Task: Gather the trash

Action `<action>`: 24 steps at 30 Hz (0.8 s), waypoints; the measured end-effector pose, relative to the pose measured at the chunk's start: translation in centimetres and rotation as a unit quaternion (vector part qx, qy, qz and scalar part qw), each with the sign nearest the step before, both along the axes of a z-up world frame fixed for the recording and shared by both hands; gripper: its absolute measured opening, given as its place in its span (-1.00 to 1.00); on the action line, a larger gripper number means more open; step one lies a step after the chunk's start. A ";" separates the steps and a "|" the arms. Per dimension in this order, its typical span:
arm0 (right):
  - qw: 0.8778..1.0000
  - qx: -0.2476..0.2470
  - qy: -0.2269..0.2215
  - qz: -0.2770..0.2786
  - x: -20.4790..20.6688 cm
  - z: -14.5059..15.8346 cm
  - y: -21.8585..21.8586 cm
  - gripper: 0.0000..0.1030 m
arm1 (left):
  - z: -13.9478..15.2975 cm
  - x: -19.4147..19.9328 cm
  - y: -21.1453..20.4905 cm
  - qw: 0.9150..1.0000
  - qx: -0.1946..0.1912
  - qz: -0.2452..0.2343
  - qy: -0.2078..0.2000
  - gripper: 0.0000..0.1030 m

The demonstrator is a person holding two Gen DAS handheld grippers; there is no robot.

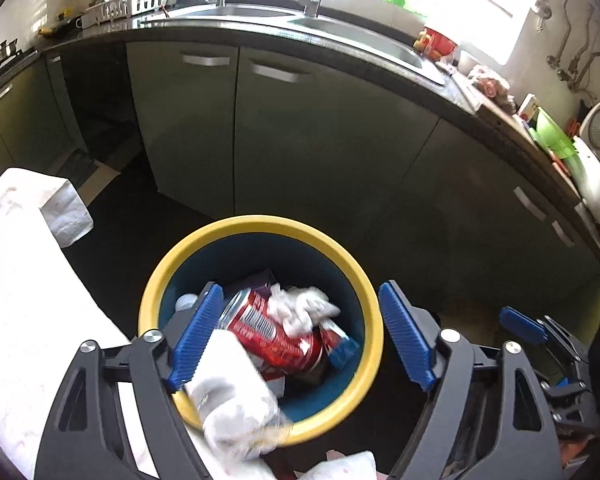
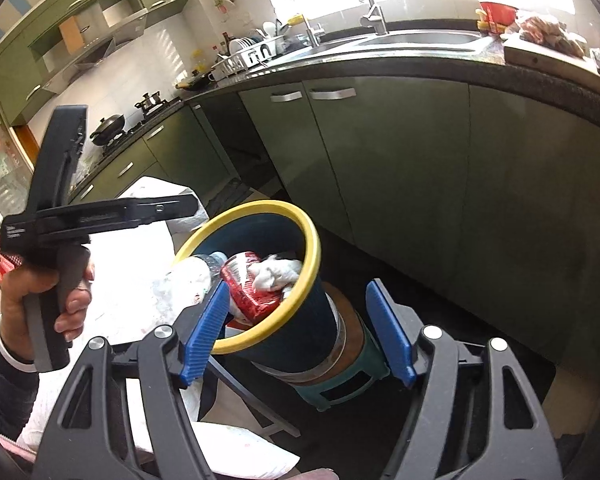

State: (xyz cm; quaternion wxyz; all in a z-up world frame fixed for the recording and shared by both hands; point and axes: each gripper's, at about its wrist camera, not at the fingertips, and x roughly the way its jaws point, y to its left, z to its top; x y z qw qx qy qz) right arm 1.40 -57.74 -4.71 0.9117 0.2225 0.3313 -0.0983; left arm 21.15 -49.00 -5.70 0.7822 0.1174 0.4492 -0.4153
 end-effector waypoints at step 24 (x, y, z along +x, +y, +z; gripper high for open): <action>0.977 -0.115 -0.036 0.173 1.5 5.4 17.8 0.87 | 7.8 -14.7 38.7 0.931 -0.036 0.313 -0.184 0.91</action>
